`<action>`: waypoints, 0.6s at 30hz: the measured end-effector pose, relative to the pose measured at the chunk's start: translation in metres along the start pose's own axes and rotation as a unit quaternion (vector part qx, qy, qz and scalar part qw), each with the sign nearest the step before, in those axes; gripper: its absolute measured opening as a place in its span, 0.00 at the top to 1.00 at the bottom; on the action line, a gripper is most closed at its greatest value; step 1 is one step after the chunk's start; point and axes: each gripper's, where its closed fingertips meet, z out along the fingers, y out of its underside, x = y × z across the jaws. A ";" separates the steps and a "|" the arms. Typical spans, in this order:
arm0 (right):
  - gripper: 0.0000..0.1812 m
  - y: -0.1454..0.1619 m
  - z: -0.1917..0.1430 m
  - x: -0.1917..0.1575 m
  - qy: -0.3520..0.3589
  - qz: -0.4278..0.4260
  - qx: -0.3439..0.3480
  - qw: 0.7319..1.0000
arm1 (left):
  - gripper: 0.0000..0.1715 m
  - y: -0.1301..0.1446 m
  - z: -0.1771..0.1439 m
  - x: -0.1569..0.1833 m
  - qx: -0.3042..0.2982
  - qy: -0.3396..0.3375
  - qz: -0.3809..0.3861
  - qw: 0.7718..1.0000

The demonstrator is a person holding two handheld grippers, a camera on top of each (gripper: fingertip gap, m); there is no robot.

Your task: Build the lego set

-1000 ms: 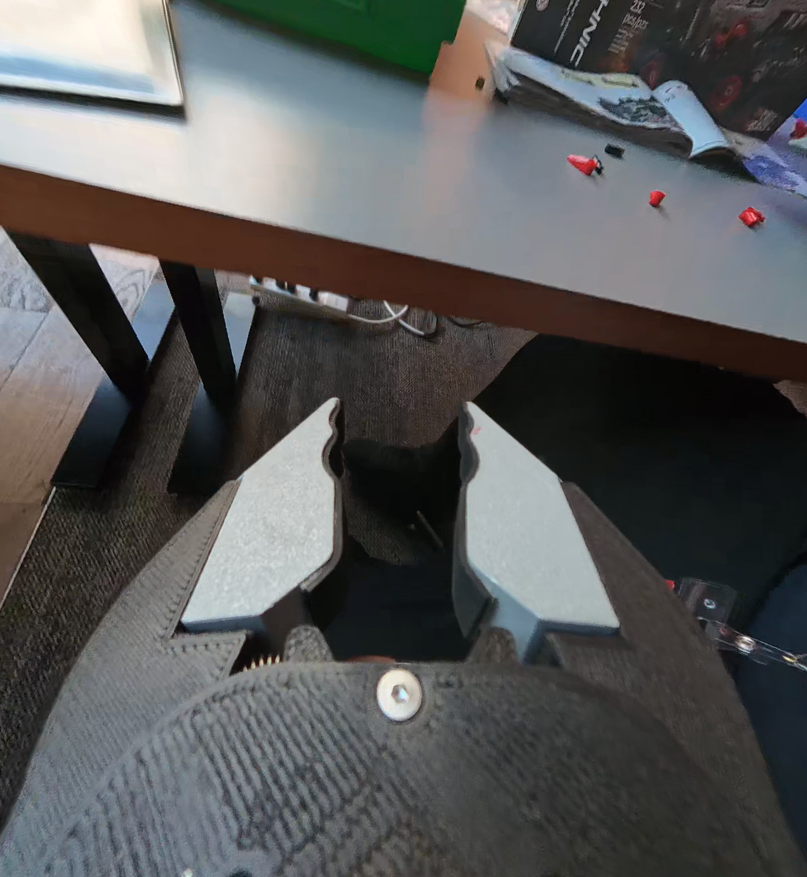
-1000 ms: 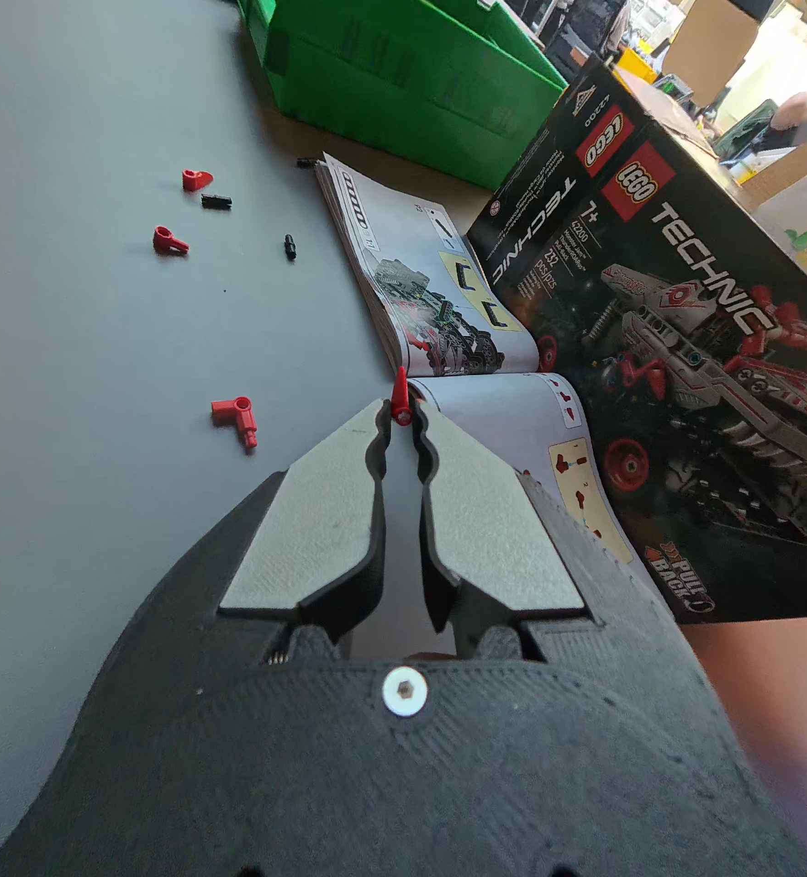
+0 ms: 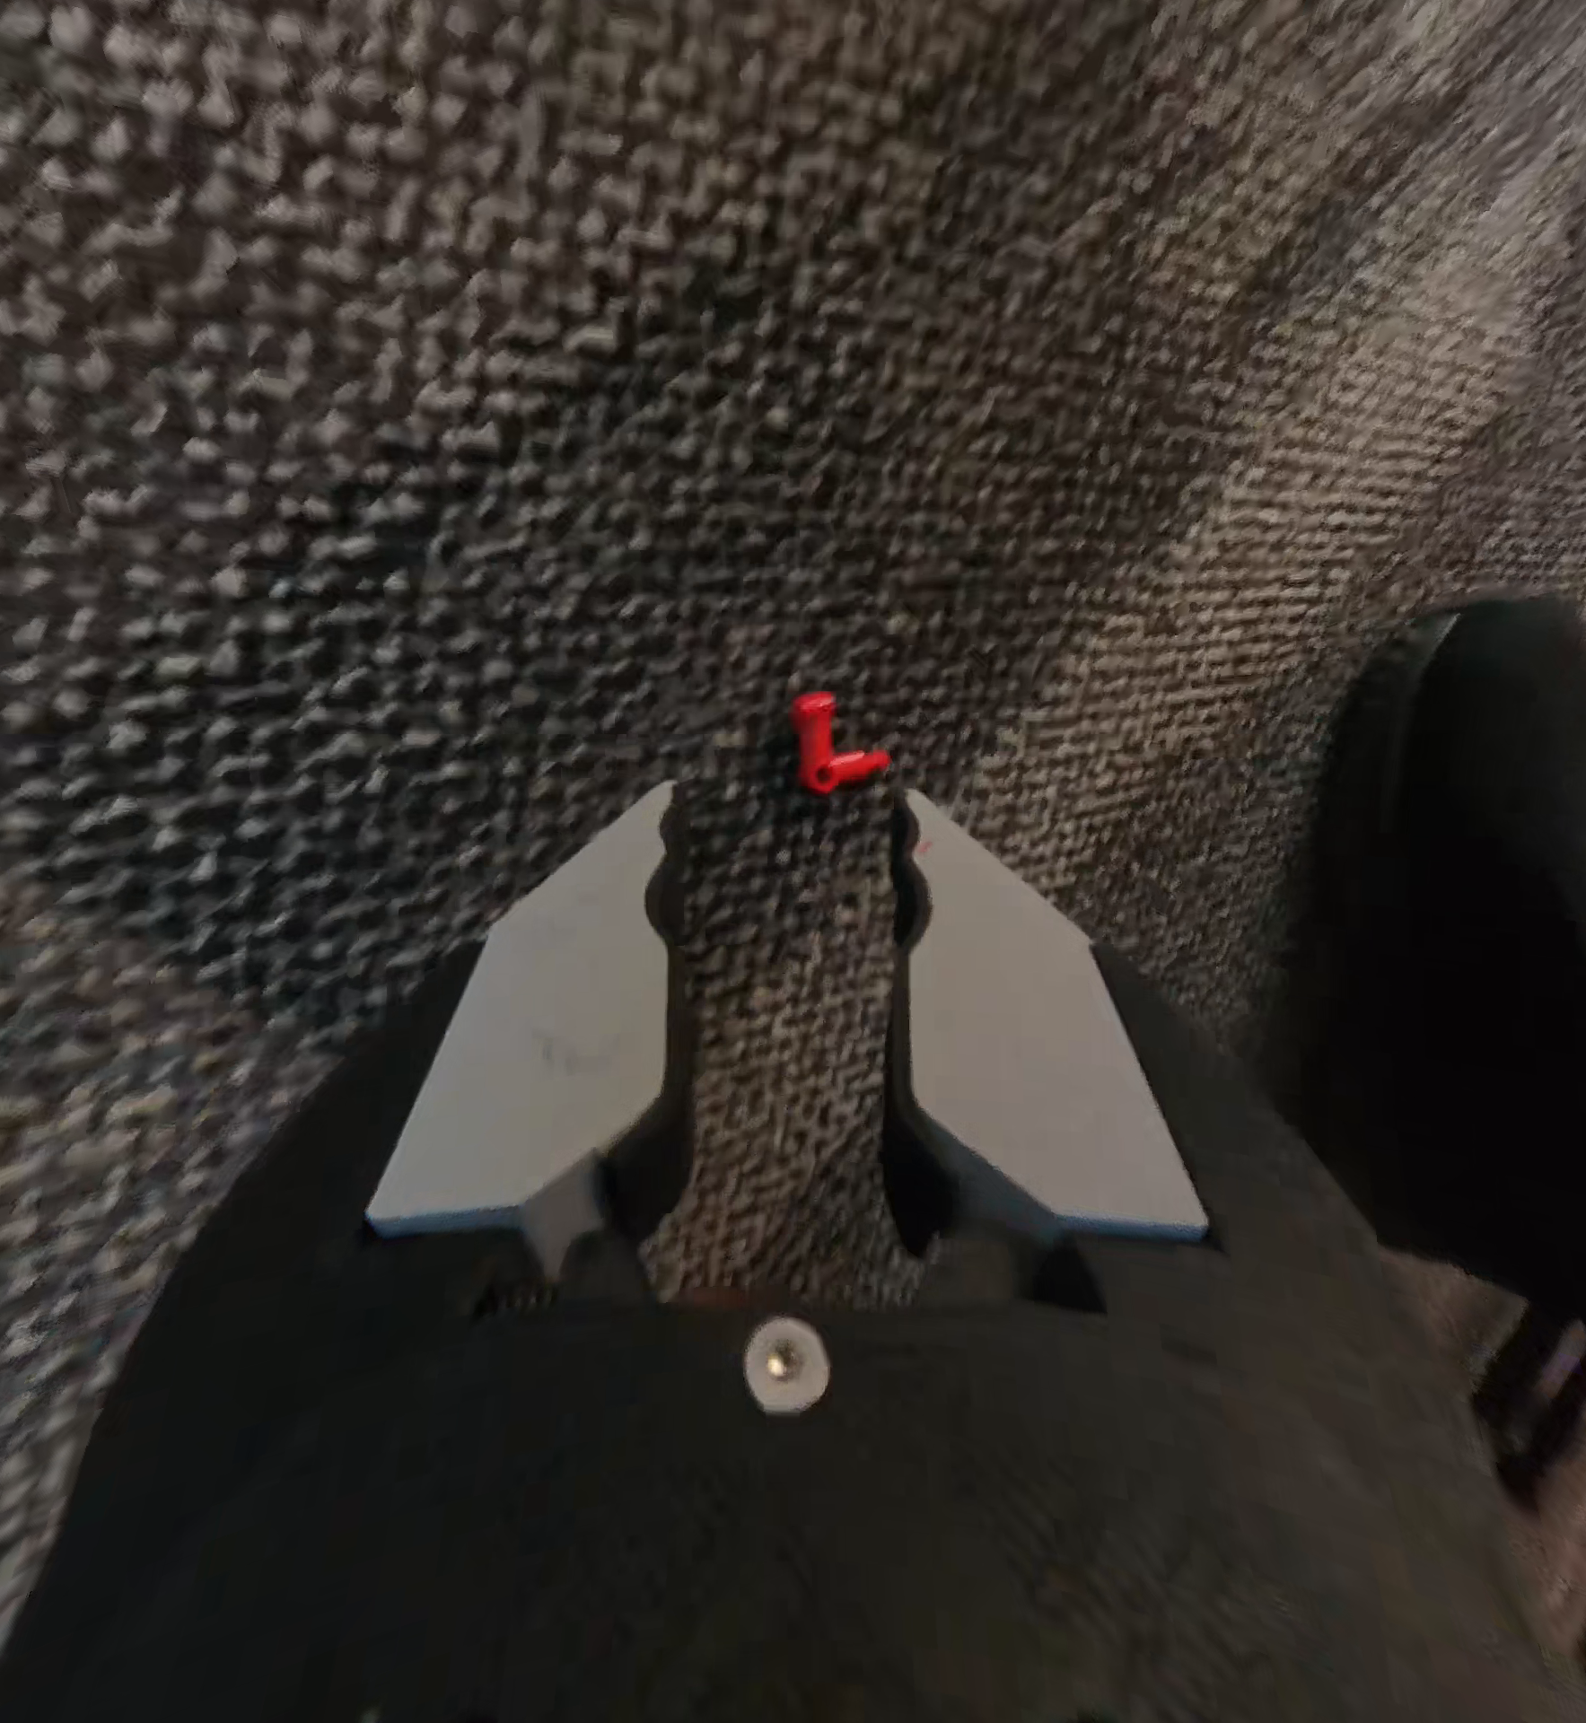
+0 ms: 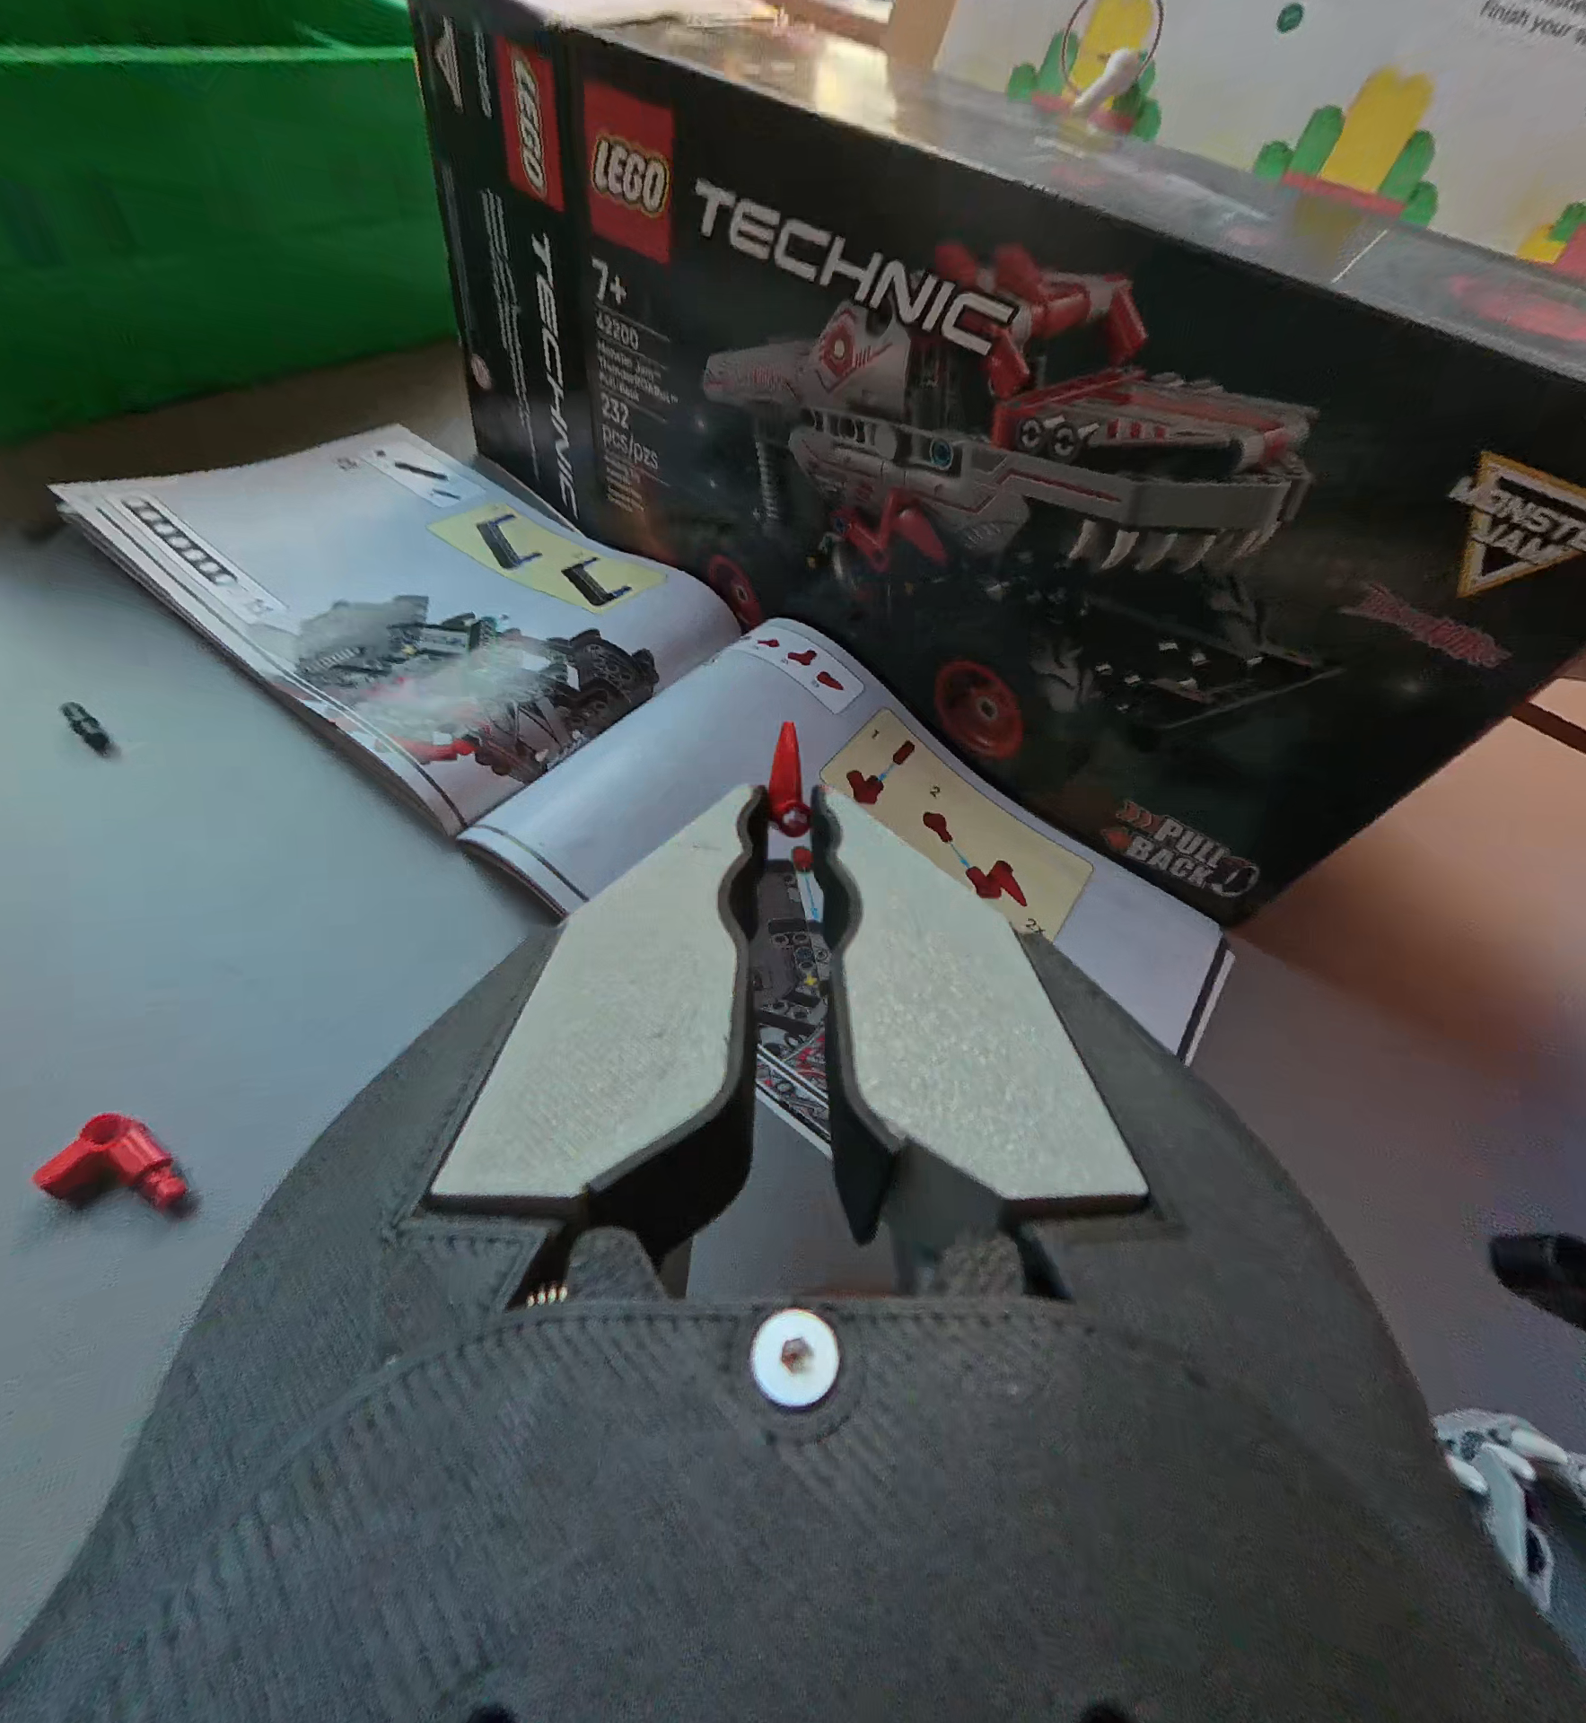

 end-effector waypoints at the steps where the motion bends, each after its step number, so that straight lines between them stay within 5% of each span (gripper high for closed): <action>1: 0.97 0.003 0.003 -0.001 0.005 -0.011 -0.012 1.000 | 0.77 -0.001 0.005 0.006 0.011 0.006 0.009 1.000; 10: 0.98 0.009 0.008 -0.005 0.007 -0.036 -0.037 0.999 | 0.90 0.003 0.028 -0.003 0.035 -0.100 0.027 0.994; 18: 0.98 0.007 0.007 -0.004 0.001 -0.026 -0.029 0.999 | 0.87 0.003 0.031 -0.001 0.044 -0.167 0.026 0.985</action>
